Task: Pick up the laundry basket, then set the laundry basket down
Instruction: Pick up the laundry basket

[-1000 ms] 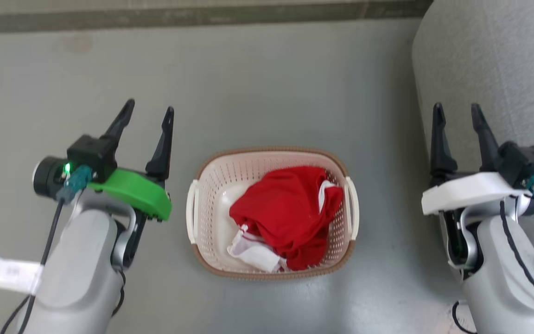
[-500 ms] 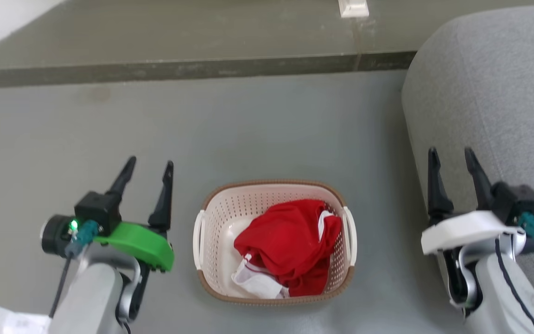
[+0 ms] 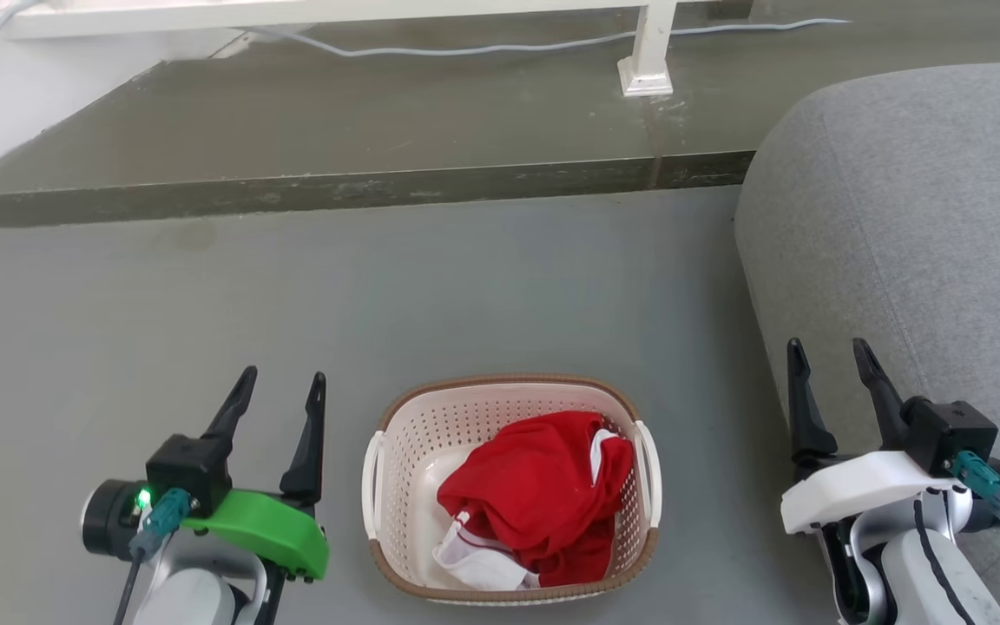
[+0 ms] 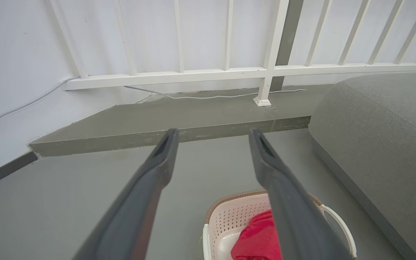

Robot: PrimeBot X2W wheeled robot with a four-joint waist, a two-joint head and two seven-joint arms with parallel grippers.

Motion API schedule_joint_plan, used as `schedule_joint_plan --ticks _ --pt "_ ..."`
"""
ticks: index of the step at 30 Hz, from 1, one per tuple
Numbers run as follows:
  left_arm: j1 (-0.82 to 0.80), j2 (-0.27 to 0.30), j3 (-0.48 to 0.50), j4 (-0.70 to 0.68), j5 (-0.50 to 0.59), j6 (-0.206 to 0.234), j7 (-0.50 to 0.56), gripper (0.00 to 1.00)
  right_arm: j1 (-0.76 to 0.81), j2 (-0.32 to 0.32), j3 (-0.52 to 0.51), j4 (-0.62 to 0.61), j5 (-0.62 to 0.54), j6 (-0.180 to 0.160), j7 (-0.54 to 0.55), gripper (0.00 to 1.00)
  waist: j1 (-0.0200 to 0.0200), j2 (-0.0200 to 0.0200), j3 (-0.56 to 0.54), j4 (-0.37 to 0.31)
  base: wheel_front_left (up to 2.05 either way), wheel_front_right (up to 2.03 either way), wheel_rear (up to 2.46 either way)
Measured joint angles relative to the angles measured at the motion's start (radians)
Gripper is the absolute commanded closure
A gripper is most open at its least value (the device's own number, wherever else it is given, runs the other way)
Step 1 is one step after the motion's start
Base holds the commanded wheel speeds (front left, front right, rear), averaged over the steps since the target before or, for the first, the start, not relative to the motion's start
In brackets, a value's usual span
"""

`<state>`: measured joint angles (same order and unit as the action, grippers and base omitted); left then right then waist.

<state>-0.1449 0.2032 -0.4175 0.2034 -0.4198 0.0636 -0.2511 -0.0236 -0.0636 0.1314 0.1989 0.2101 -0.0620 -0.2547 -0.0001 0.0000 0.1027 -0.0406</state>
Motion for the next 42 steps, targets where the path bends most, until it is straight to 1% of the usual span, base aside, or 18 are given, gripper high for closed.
schedule_joint_plan --ticks 6,15,30,32,42 --pt "0.033 0.002 0.0 -0.028 -0.002 0.016 0.017 0.0 0.015 0.0 -0.001 -0.017 0.0 -0.001 0.0 0.0 0.0 0.0 -0.002 -0.004 0.0 0.0 0.0" --pt "0.052 0.005 0.001 -0.077 -0.002 0.025 0.032 0.0 0.017 0.001 -0.001 -0.038 0.0 -0.002 0.0 0.0 0.0 0.0 0.003 -0.006 0.0 0.0 0.0" --pt "0.084 0.012 0.008 -0.124 0.002 0.033 0.066 0.0 0.018 0.001 0.0 -0.057 0.0 -0.003 0.006 0.0 0.0 0.0 0.016 -0.009 0.0 0.0 0.0" --pt "0.084 0.013 0.01 -0.131 0.002 0.034 0.074 0.0 0.019 0.001 0.0 -0.058 0.0 -0.01 0.009 0.0 0.0 0.0 0.018 -0.009 0.0 0.0 0.0" --pt "0.091 0.014 0.018 -0.172 0.007 0.035 0.085 0.0 0.035 0.001 0.0 -0.065 0.002 -0.01 0.018 0.0 0.0 0.0 0.035 -0.008 0.0 0.0 0.0"
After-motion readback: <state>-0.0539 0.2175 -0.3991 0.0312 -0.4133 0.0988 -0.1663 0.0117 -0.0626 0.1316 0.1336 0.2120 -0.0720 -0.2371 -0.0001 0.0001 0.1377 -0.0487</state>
